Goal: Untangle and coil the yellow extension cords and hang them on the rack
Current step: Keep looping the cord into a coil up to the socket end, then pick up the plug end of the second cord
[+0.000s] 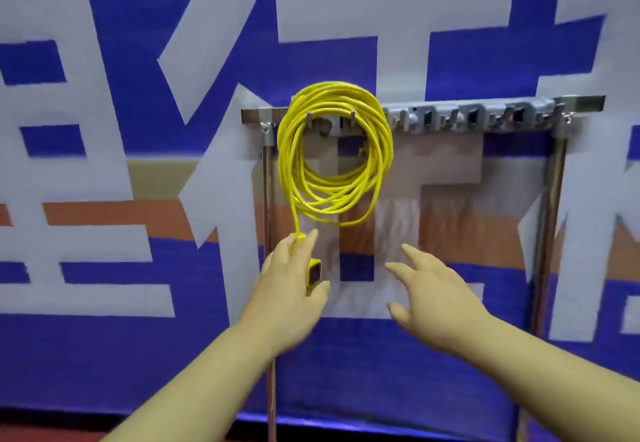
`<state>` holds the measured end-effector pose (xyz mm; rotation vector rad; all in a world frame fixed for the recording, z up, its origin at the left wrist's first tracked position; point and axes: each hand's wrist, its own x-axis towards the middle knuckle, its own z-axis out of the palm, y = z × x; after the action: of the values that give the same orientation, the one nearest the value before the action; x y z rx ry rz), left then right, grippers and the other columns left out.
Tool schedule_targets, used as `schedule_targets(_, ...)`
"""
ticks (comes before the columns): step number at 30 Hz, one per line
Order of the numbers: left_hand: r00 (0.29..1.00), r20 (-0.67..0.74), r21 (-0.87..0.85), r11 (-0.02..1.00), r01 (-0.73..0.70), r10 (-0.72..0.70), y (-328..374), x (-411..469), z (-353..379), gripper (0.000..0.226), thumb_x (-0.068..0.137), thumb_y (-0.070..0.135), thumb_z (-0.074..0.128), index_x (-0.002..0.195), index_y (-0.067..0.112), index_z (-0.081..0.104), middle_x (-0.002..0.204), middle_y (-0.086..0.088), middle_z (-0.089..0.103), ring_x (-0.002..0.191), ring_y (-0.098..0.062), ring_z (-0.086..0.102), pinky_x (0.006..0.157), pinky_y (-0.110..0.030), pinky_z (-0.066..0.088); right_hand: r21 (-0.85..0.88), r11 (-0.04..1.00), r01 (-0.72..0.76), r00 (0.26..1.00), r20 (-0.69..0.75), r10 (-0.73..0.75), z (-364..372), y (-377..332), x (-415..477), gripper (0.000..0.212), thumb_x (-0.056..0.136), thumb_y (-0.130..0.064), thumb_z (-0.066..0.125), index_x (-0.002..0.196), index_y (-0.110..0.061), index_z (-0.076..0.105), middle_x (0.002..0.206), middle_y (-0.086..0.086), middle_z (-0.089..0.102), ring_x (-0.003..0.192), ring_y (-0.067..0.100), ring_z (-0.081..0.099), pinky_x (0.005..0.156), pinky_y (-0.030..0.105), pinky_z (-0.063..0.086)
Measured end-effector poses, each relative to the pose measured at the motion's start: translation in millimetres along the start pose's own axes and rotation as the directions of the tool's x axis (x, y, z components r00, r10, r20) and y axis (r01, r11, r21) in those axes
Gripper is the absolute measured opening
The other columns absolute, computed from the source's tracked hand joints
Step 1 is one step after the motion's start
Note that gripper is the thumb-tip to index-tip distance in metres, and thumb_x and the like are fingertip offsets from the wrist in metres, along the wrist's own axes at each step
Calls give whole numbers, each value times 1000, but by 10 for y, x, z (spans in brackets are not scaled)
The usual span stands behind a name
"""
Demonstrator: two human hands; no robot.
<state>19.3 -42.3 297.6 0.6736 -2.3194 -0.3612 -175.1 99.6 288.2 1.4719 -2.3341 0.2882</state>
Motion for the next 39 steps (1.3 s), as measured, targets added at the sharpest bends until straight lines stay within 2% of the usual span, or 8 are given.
schedule_targets(5,977,207,57,997,48,-59,-65,-737,778,80,94,44,58,159,37,12,165,2,11,151,-21,16,117,-45,32,96,993,-70,975,215,48,848,171,-556,73,87,-52,58,151,-26,35,165,12,15,147,29,26,112,42,37)
schedule_targets(9,892,423,111,987,121,-157,-237,-1224,1547,85,92,48,61,160,33,11,166,-5,12,151,-28,18,119,-42,28,144,980,-138,908,413,68,1548,331,-936,76,85,-49,61,152,-25,33,164,12,15,146,33,27,110,43,40)
schedule_targets(19,686,667,39,934,356,-290,-596,-2103,3427,84,87,47,67,157,27,25,155,-4,33,144,-25,35,117,-35,32,113,847,-520,591,763,261,3155,1055,-1716,82,78,-39,70,150,-17,37,149,17,40,134,31,46,106,32,41)
schedule_targets(23,620,717,43,908,417,-318,-678,-2491,4120,84,88,45,69,157,32,24,158,-2,30,147,-23,30,117,-32,30,134,756,-640,517,803,295,3780,1068,-2126,83,79,-36,75,149,-14,35,144,20,44,134,33,45,106,33,40)
schedule_targets(27,572,743,88,898,432,-348,-839,-2840,4620,86,87,48,68,158,38,19,162,-2,25,149,-24,26,120,-35,26,159,627,-762,473,798,373,4289,935,-2546,57,75,-29,75,121,-12,47,117,13,62,112,34,59,91,34,48)
schedule_targets(31,526,765,149,898,415,-370,-1072,-3092,4983,87,89,49,65,159,34,15,161,0,30,148,-24,27,121,-35,24,145,506,-850,392,816,424,4741,577,-2823,70,77,-35,78,130,-15,37,124,11,59,119,33,58,95,33,46)
schedule_targets(35,490,772,212,891,401,-404,-1216,-3232,5147,85,91,46,65,159,29,17,153,0,42,142,-25,35,118,-32,26,89,490,-867,386,742,548,4979,442,-2988,59,86,-27,68,133,-19,34,129,9,58,119,34,59,93,39,47)
schedule_targets(39,441,781,265,875,405,-442,-1228,-3330,5199,83,86,42,72,155,31,27,151,0,44,138,-25,42,114,-32,34,59,463,-884,361,716,598,5024,466,-3018,43,83,-13,57,121,-19,38,111,10,67,106,35,64,86,39,50)
